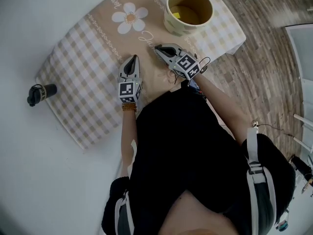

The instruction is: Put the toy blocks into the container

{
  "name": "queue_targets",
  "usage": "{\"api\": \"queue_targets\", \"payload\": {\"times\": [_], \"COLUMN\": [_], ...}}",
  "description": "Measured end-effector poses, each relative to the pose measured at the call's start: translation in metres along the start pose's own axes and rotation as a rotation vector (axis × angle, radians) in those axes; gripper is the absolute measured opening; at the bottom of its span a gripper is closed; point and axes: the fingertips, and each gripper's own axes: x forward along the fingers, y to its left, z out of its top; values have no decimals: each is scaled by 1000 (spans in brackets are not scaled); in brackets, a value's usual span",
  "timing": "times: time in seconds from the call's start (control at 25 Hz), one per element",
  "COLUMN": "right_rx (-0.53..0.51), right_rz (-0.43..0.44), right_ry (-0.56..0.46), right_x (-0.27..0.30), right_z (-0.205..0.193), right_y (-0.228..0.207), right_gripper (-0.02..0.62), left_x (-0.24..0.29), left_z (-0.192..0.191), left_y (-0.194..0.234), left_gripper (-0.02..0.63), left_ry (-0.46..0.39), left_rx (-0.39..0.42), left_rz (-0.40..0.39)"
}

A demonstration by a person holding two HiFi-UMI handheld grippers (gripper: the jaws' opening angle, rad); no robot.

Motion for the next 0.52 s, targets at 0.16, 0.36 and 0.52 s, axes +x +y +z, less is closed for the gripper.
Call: {"api": "queue_targets", "payload": {"times": [0.16, 0.36, 0.52], "right_rx": [-47, -50, -50], "right_rz": [22, 22, 40], "right_ry": [19, 14, 25], "right_x": [1, 1, -5], "right_z": [-7, -3, -6], "right_y": [7, 7, 11], "right_gripper": [3, 3, 3], "left_x": [1, 2, 1], "left_z": [0, 0, -3], "left_y": [0, 1, -5], "left_gripper": [14, 12, 12], "left_ry": [4, 7, 17], "left_rx": [2, 3, -3], "left_rz": [0, 1, 3]}}
